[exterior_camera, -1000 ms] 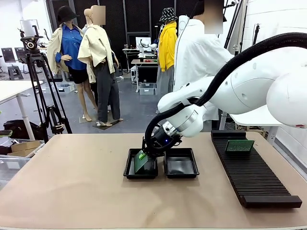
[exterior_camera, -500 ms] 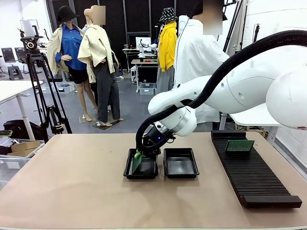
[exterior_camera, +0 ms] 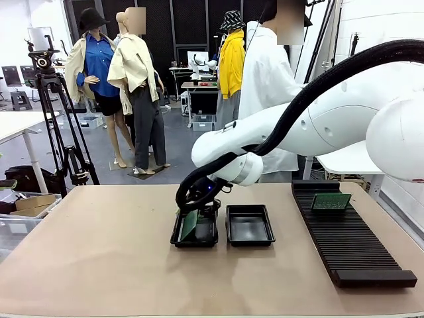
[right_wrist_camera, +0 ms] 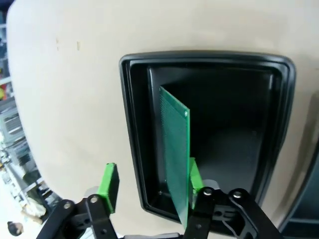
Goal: Inspect and transfer BCBs to ESD trays.
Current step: Pick up the Blank PCB from the PCB Rack and place it in the left ESD tray.
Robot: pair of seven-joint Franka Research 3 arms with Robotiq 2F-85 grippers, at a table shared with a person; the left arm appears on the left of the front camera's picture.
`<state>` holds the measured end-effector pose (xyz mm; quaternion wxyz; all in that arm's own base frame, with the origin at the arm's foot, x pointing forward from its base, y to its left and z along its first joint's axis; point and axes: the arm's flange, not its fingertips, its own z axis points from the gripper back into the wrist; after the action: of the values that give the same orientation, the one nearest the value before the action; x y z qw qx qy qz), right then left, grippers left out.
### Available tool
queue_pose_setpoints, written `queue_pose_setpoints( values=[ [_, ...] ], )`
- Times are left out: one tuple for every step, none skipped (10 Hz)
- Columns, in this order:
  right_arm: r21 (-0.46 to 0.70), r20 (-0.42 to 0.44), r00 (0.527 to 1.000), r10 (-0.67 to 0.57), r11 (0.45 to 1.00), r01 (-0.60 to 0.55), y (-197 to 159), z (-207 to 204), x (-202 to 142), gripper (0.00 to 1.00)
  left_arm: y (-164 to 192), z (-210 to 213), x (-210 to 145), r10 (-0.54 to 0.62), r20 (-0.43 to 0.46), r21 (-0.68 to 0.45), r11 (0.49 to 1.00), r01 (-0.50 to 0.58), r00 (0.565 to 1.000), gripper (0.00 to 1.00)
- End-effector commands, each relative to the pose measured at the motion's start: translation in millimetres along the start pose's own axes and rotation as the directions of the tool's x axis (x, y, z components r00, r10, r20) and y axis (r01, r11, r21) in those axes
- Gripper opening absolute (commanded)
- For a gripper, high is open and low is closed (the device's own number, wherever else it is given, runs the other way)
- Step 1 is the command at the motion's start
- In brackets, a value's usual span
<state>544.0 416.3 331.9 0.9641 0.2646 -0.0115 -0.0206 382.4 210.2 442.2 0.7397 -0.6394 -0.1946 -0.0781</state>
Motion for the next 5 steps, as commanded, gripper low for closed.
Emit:
queue_pose_setpoints(
  values=[
    [-0.089,0.058,0.998,-0.02,0.996,0.025,19.7,10.8,-1.5,1.0,-1.8,1.9,-0.6,0.003,-0.001,0.009,1.0,-0.003,1.0,1.0],
    [-0.122,0.062,0.998,-0.014,0.992,0.021,25.4,15.3,-4.7,1.0,-1.8,1.9,-0.6,0.003,-0.001,0.009,1.0,-0.003,1.0,1.0],
    [-0.157,0.068,0.998,-0.016,0.987,0.026,30.1,19.4,-6.6,1.0,-1.8,1.9,-0.6,0.003,-0.001,0.009,1.0,-0.003,1.0,1.0],
    [-0.18,0.073,0.997,-0.021,0.983,0.034,32.8,23.5,-7.7,1.0,-1.8,1.9,-0.6,0.003,-0.001,0.009,1.0,-0.003,1.0,1.0],
    [-0.196,0.074,0.997,-0.027,0.98,0.041,34.8,27.4,-9.7,1.0,-1.8,1.9,-0.6,0.003,-0.001,0.009,1.0,-0.003,1.0,1.0]
  ],
)
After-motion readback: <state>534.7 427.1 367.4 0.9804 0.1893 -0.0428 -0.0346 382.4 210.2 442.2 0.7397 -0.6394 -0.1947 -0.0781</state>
